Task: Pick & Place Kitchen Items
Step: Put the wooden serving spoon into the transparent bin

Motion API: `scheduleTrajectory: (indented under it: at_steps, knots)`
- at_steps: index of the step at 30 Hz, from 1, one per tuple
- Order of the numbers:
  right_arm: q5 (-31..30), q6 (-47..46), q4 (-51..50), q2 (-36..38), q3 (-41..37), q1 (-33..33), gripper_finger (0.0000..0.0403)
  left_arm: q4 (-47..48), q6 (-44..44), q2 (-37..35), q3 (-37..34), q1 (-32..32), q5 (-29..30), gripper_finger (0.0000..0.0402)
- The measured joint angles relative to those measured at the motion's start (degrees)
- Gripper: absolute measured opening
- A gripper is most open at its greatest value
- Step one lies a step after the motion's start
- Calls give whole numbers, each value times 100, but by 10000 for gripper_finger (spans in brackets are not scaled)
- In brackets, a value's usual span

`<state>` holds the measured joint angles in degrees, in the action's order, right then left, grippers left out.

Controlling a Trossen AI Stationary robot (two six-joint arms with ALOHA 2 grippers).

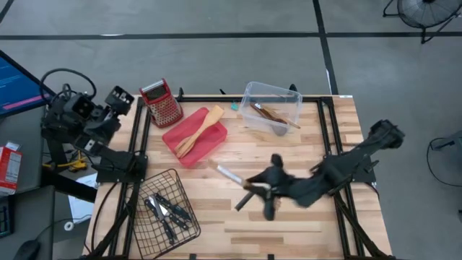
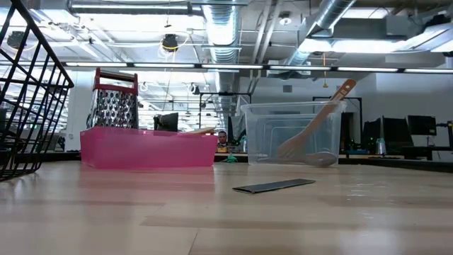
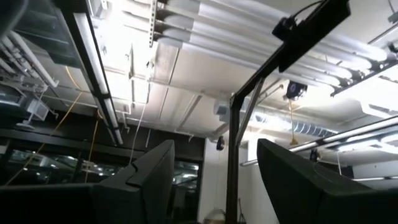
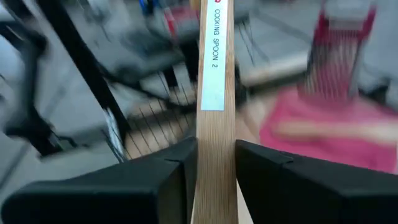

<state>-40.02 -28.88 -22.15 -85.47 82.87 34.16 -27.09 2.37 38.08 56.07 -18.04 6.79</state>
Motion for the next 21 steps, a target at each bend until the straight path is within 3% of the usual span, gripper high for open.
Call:
scheduleTrajectory:
  at_steps: [6, 12, 17, 21]
  knots:
    - [-24, 1326, 1249, 831, 4, 154, 92, 11, 5, -144, 0, 0, -13, 209]
    - [577, 2416, 2487, 1330, 9, 388, 93, 34, 5, -123, 2, 0, -13, 209]
    - [1258, 2894, 3153, 1544, 9, 568, 93, 142, 5, -124, 2, 0, -11, 209]
    - [1365, 2951, 3331, 1616, 11, 652, 93, 281, 5, -124, 2, 0, -11, 209]
